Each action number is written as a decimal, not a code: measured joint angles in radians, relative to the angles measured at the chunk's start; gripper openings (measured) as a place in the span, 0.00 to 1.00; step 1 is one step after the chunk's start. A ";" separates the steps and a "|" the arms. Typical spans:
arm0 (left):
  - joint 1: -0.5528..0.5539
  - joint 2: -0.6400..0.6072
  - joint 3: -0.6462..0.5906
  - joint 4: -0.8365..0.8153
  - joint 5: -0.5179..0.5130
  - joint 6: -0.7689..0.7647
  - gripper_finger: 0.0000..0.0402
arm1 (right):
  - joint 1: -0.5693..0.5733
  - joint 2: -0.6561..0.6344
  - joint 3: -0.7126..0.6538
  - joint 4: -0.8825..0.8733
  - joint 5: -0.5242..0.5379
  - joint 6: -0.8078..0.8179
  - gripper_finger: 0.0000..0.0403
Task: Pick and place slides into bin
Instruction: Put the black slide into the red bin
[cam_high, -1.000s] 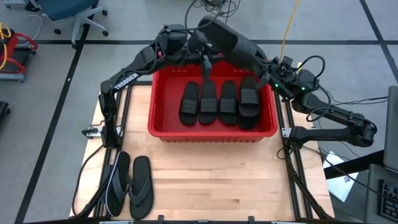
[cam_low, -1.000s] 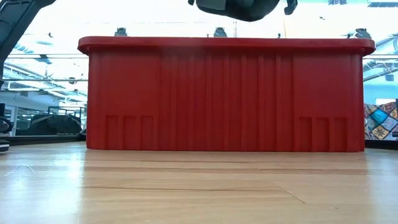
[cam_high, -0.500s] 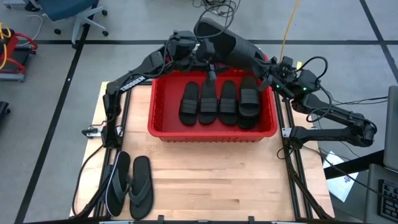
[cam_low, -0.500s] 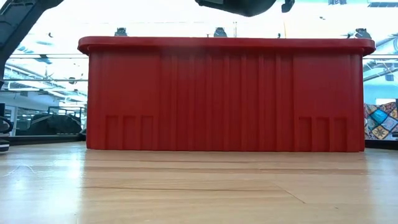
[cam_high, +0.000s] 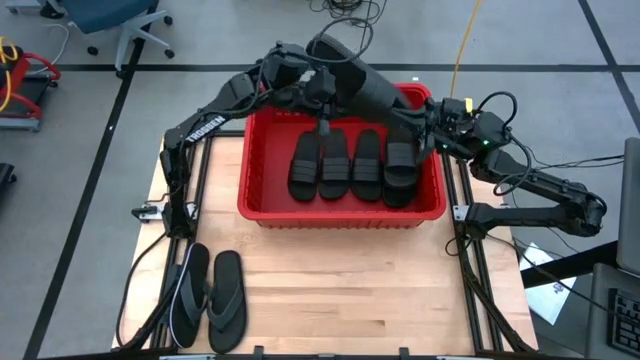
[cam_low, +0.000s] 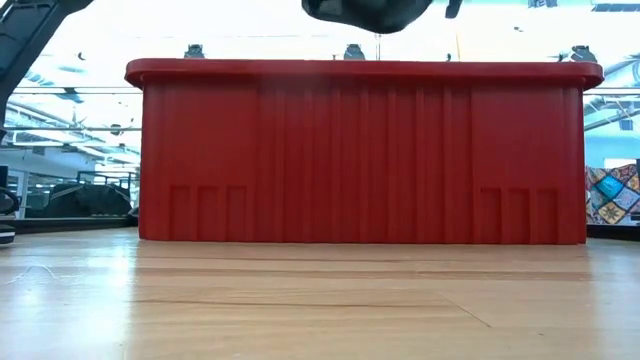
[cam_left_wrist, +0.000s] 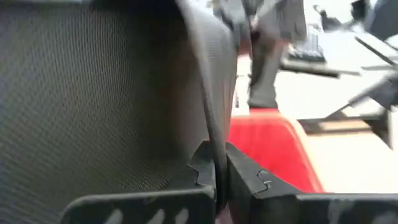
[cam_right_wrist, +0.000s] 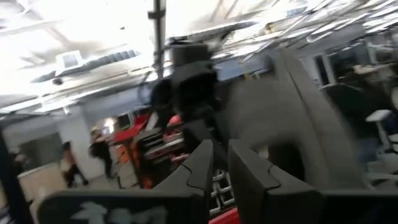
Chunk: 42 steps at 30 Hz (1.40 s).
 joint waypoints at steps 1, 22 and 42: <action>0.013 -0.009 -0.001 -0.037 0.031 0.011 0.01 | 0.000 -0.003 0.001 -0.006 -0.024 -0.002 0.11; 0.030 0.009 -0.001 -0.550 0.427 0.209 0.00 | 0.000 -0.010 0.031 -0.257 -0.366 -0.439 0.26; 0.097 0.078 -0.001 -0.356 0.557 -0.077 0.00 | 0.141 0.118 0.164 -0.608 0.103 -0.879 0.47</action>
